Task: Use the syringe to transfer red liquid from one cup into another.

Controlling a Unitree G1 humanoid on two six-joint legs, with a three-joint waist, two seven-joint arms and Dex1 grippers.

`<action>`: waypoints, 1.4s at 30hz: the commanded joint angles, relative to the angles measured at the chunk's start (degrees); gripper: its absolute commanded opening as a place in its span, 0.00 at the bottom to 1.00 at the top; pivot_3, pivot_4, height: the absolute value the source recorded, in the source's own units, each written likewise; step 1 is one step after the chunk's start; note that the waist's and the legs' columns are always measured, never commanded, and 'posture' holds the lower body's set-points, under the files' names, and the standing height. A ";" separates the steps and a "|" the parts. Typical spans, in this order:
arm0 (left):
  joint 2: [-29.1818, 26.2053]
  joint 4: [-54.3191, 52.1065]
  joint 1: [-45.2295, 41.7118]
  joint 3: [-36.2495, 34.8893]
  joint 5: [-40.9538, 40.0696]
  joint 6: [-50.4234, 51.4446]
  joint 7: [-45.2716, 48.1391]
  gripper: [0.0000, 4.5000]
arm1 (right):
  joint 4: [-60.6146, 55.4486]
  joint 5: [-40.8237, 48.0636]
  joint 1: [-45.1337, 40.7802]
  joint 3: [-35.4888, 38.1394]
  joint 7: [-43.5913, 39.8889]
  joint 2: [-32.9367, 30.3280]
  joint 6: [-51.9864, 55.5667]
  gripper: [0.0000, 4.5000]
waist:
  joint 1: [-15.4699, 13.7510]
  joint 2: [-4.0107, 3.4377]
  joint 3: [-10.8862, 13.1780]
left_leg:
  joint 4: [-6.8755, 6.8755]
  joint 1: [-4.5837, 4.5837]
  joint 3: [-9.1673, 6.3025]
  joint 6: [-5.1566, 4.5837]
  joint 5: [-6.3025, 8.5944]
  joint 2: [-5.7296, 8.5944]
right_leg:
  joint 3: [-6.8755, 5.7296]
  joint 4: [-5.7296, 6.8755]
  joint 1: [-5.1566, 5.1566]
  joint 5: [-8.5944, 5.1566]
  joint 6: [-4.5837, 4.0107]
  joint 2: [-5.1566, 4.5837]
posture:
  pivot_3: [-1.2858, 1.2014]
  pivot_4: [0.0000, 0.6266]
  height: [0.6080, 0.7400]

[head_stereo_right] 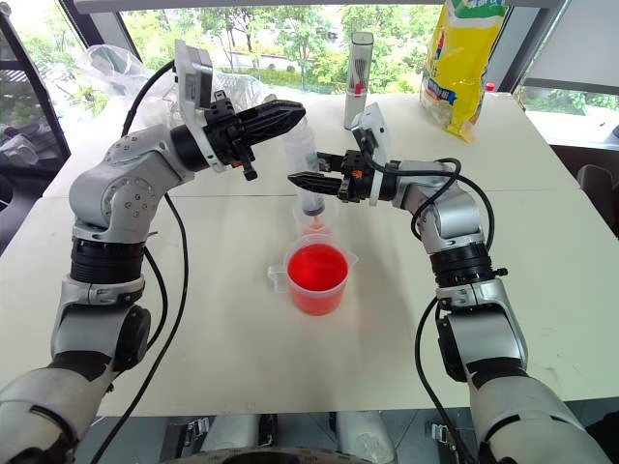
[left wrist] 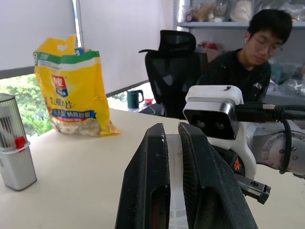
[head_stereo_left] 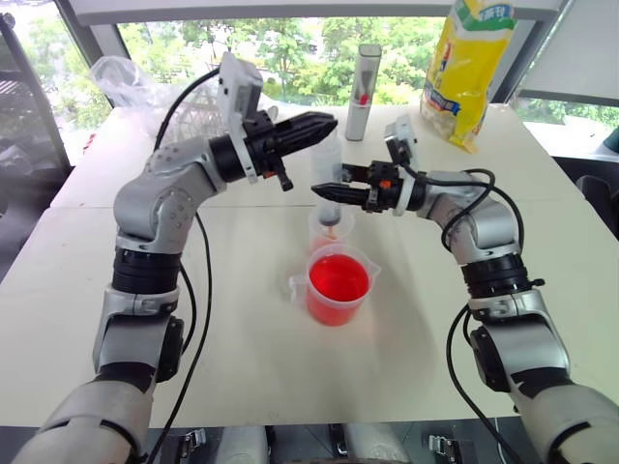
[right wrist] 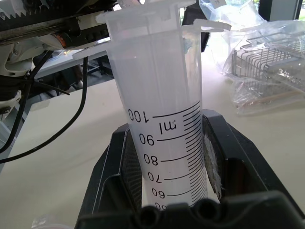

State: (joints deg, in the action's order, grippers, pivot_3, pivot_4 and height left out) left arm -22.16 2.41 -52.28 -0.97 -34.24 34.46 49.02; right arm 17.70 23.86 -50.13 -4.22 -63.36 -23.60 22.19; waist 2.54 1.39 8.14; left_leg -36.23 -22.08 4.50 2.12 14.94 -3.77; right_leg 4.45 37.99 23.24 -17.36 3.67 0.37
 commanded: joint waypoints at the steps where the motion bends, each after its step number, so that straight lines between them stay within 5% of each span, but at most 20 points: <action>1: -0.48 0.75 0.78 2.95 1.04 2.36 1.97 0.01 | -3.00 2.36 -5.53 4.98 1.29 -0.76 -1.64 0.31 | 0.00 0.00 0.00 | 0.00 0.00 0.00 0.00 0.00 0.00 | 0.00 0.00 0.00 0.00 0.00 0.00 | 0.52 0.24 1.00; 6: -1.18 0.01 -0.31 1.35 -0.60 3.74 2.18 0.01 | -2.95 2.26 -5.06 4.72 1.16 -0.69 -1.50 0.31 | 0.01 0.00 0.00 | 0.00 0.00 0.00 0.00 0.00 0.00 | 0.00 0.00 0.00 0.00 0.00 0.00 | 0.52 0.24 1.00; 15: -1.58 -0.67 -1.44 -1.92 -2.41 5.60 1.13 0.94 | -3.73 1.98 -4.10 4.39 0.79 -0.06 -0.61 0.31 | 0.03 -0.04 0.02 | 0.01 -0.01 -0.02 0.00 0.00 -0.01 | -0.01 -0.01 0.00 0.00 0.00 0.02 | 0.52 0.24 1.00; 16: -1.53 -0.26 -1.95 -3.05 -2.69 5.41 0.39 0.98 | -3.91 2.02 -3.96 4.35 0.79 0.06 -0.46 0.31 | 0.04 -0.04 0.02 | 0.02 0.00 -0.01 0.00 0.00 0.00 | -0.01 0.00 0.00 0.00 0.00 0.01 | 0.52 0.24 1.00; 22: -3.63 0.94 -3.05 -8.25 -4.54 5.46 -2.21 0.98 | -4.93 2.47 -3.45 4.11 1.07 0.25 0.49 0.31 | 0.11 -0.04 0.02 | 0.01 -0.02 -0.01 0.00 0.00 -0.02 | -0.01 -0.01 0.02 0.00 0.00 -0.02 | 0.52 0.24 1.00; 31: -9.96 -7.12 8.01 -7.37 -3.32 6.58 -0.95 0.98 | -8.00 1.41 -2.85 3.68 4.30 -1.24 4.78 0.31 | 0.01 -0.04 0.01 | 0.04 -0.01 -0.02 0.00 0.00 -0.07 | 0.00 0.00 0.02 0.00 0.00 -0.07 | 0.52 0.24 1.00; 38: -10.89 -12.53 14.80 -6.27 -3.39 6.33 -1.03 0.98 | -10.65 1.57 -10.78 6.65 15.97 -6.34 21.45 0.31 | -0.09 -0.05 0.01 | 0.04 -0.06 0.00 0.01 -0.01 -0.05 | 0.06 -0.01 0.07 0.00 -0.01 -0.14 | 0.52 0.24 1.00; 42: -9.83 -15.31 18.40 -5.36 -3.15 5.46 -1.49 0.98 | -6.41 -0.67 -18.74 2.35 17.72 -14.43 39.91 0.31 | -0.14 -0.02 0.00 | 0.12 -0.09 0.03 0.01 0.00 -0.05 | 0.12 -0.04 0.15 -0.01 -0.03 -0.15 | 0.52 0.24 1.00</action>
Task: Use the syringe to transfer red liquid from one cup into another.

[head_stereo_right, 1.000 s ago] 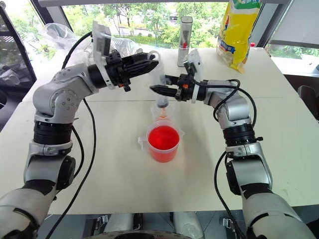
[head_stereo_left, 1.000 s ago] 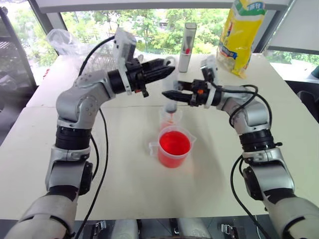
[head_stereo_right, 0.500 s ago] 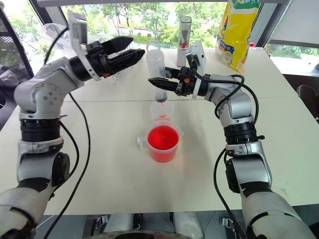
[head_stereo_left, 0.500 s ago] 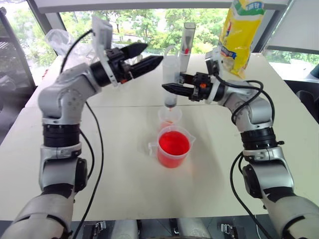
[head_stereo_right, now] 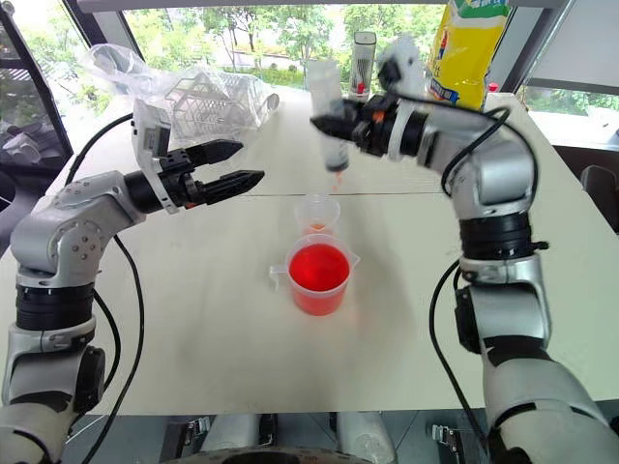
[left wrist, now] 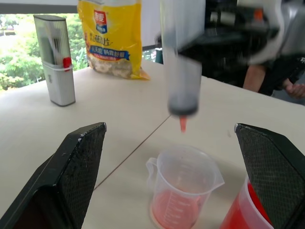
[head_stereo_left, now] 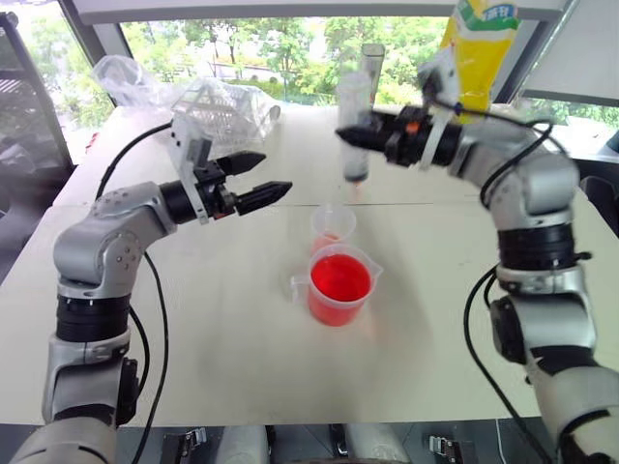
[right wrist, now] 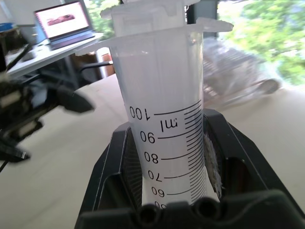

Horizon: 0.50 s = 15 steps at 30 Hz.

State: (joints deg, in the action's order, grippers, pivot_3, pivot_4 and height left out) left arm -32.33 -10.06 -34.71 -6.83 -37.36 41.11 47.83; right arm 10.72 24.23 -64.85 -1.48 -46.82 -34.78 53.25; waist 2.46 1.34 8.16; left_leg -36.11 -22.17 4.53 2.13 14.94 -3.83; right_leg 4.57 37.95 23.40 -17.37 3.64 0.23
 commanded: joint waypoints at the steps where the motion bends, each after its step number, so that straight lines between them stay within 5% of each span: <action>1: 0.56 -3.53 1.91 0.93 0.11 -1.68 -0.22 0.98 | 2.35 -2.34 -5.26 -2.26 1.56 -4.96 12.00 0.31 | -0.05 0.04 -0.02 | 0.00 0.00 -0.03 0.00 0.00 0.00 | -0.01 -0.06 -0.02 -0.01 -0.02 0.00 | 0.52 0.24 1.00; 10: 2.88 -4.54 5.11 3.22 2.24 -4.67 -1.78 0.98 | 10.70 -5.10 -3.46 -21.69 3.35 -10.53 38.43 0.31 | 0.08 0.02 -0.03 | 0.03 -0.12 0.01 -0.03 0.01 0.02 | 0.04 -0.15 0.08 -0.01 -0.04 0.06 | 0.52 0.24 1.00; 15: 2.83 -5.51 5.92 3.26 2.08 -4.98 -2.34 0.98 | 14.64 -7.74 1.68 -18.12 11.08 -6.84 39.25 0.31 | 0.14 0.02 -0.03 | 0.03 -0.19 -0.01 -0.04 0.02 0.02 | 0.03 -0.17 0.14 0.00 -0.03 0.08 | 0.52 0.24 1.00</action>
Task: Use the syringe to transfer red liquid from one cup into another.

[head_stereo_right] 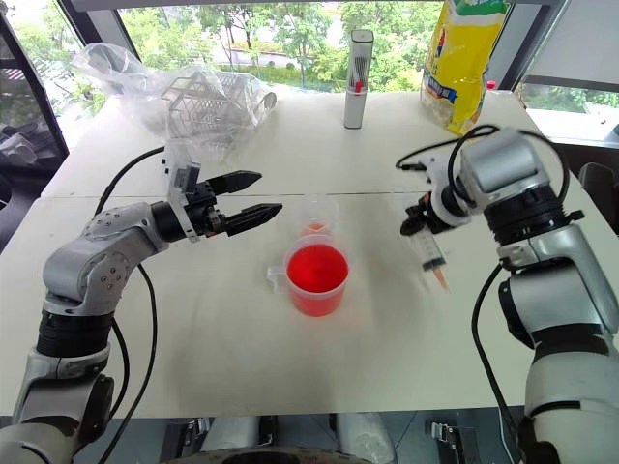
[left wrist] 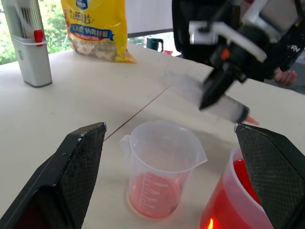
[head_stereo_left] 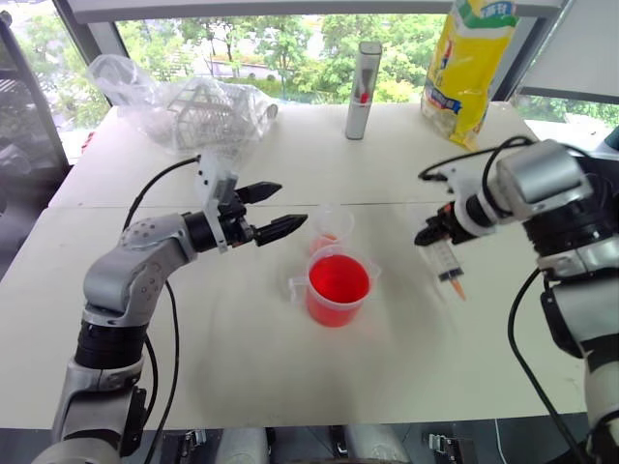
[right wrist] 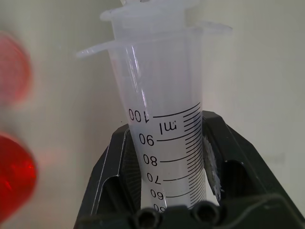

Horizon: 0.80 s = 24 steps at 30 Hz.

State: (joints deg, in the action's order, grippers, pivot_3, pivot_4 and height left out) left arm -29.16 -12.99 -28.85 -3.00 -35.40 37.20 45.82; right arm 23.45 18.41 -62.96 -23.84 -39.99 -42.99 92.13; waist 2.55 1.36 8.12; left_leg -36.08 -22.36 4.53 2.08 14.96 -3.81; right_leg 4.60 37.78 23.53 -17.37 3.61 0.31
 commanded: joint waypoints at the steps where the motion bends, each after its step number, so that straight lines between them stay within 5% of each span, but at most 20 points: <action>1: -0.46 -2.75 0.15 -0.64 0.10 -1.01 -0.50 0.98 | 2.99 -2.46 0.17 5.28 5.75 2.21 0.37 0.31 | 0.07 0.00 0.00 | -0.01 0.00 0.01 0.00 0.00 0.01 | 0.00 0.00 0.00 0.00 0.01 0.01 | 0.52 0.24 1.00; 10: -1.64 -4.87 0.48 -1.06 -0.81 0.43 -1.65 0.98 | 9.51 -3.46 -0.66 12.33 13.08 8.77 0.37 0.31 | 0.30 0.03 -0.03 | -0.04 0.07 0.01 0.00 0.00 0.05 | -0.01 0.02 -0.08 0.01 0.02 0.07 | 0.52 0.24 1.00; 16: -3.73 -6.20 0.19 -1.82 -2.82 2.64 -0.83 1.00 | 8.84 -2.82 -1.16 13.79 14.25 9.65 0.37 0.97 | 0.92 0.02 -0.05 | -0.03 0.09 -0.02 0.00 0.00 0.04 | -0.02 0.02 -0.11 0.01 0.02 0.09 | 0.52 0.24 1.00; 24: -6.91 -7.40 0.69 -2.84 -5.02 4.66 0.48 1.00 | -12.02 3.57 0.52 12.31 7.33 -2.11 0.24 0.99 | 0.17 -0.09 0.01 | 0.09 -0.02 -0.04 0.00 0.00 0.06 | -0.06 -0.15 -0.05 0.00 0.04 0.06 | 0.52 0.24 1.00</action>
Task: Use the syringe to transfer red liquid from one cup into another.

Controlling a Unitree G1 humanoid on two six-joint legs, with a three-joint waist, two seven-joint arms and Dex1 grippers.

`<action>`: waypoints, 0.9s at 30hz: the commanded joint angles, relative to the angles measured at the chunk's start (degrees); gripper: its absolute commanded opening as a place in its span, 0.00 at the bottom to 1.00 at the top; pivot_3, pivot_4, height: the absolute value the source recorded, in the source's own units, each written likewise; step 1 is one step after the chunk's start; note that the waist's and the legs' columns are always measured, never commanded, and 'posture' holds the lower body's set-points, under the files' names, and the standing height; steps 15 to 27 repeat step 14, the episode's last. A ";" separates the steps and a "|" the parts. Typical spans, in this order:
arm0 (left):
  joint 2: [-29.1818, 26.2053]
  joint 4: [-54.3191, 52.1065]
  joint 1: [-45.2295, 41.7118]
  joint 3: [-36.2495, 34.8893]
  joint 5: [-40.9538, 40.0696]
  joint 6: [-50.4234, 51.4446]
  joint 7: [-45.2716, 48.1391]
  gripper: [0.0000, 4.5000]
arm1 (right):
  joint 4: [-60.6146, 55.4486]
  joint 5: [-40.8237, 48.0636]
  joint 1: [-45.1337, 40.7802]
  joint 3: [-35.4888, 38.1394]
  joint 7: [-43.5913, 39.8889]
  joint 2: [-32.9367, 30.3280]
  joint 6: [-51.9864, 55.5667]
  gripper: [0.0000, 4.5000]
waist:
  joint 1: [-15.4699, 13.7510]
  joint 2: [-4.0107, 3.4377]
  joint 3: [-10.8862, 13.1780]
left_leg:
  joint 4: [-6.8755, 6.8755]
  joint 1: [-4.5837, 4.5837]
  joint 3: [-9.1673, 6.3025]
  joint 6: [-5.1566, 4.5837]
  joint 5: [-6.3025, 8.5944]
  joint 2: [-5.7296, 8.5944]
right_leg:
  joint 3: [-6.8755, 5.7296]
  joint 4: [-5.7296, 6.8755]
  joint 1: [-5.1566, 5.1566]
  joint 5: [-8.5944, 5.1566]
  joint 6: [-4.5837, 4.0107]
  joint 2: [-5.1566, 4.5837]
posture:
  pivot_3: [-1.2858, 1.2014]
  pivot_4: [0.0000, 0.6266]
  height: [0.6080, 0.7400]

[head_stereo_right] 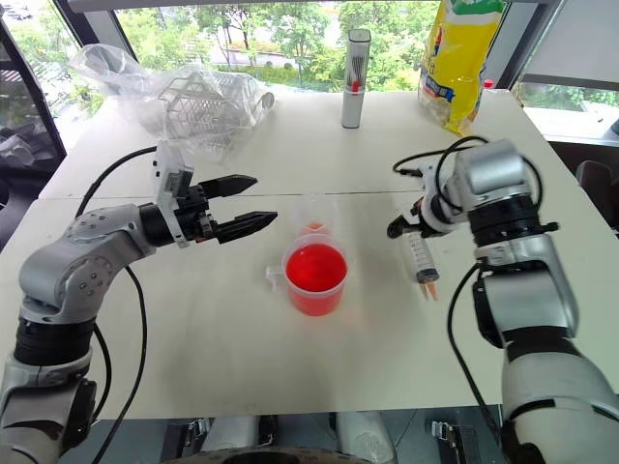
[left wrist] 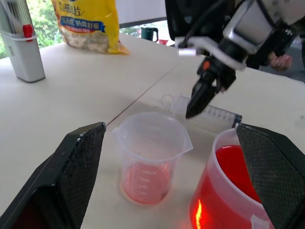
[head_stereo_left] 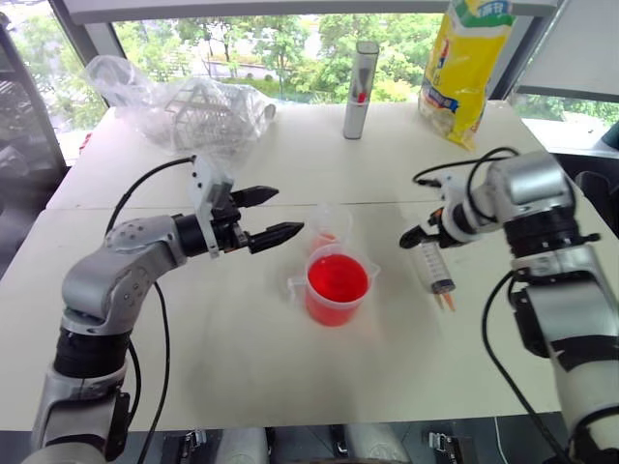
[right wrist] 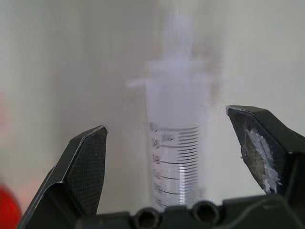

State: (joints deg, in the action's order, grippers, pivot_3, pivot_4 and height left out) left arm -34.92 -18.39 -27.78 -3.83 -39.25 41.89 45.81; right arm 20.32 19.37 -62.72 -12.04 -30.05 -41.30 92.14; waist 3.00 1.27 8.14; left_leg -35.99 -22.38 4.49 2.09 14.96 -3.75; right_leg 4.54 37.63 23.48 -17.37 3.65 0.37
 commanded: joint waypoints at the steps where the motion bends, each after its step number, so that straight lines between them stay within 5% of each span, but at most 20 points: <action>1: -1.59 -2.05 -0.29 -2.21 -1.30 0.03 0.67 1.00 | -12.37 3.77 1.24 0.99 -4.25 -5.70 -0.84 0.99 | -0.30 0.01 -0.01 | 0.01 0.01 -0.03 -0.01 0.01 0.00 | -0.04 -0.08 -0.04 0.00 0.00 0.02 | 0.52 0.24 1.00; 6: -3.75 -2.53 0.41 -3.54 -2.49 0.69 1.26 1.00 | -28.79 7.41 8.77 9.53 -11.15 -12.23 -14.89 0.99 | -0.47 0.01 0.00 | 0.03 0.01 -0.06 -0.01 0.01 -0.01 | -0.06 -0.11 -0.06 0.00 0.00 0.02 | 0.52 0.24 1.00; 9: -6.62 -4.28 2.34 -5.04 -3.73 2.00 2.35 1.00 | -39.32 14.83 21.20 22.16 -26.30 -18.83 -26.19 0.99 | -0.56 0.01 -0.01 | 0.04 0.01 -0.06 -0.01 0.01 -0.04 | -0.10 -0.16 -0.09 0.00 0.02 0.01 | 0.52 0.24 1.00; 14: -8.90 -5.39 3.59 -6.82 -5.75 3.17 2.88 1.00 | -43.95 20.32 32.52 32.18 -32.64 -21.58 -30.58 0.99 | -0.65 0.04 -0.02 | -0.02 0.10 -0.14 -0.03 0.03 -0.08 | -0.24 -0.37 -0.38 0.00 0.03 -0.05 | 0.52 0.24 1.00; 27: -8.90 -5.39 3.59 -6.82 -5.75 3.17 2.88 1.00 | -43.95 20.32 32.52 32.18 -32.64 -21.58 -30.58 0.99 | -0.65 0.04 -0.02 | -0.02 0.10 -0.14 -0.03 0.03 -0.08 | -0.24 -0.37 -0.38 0.00 0.03 -0.05 | 0.52 0.24 1.00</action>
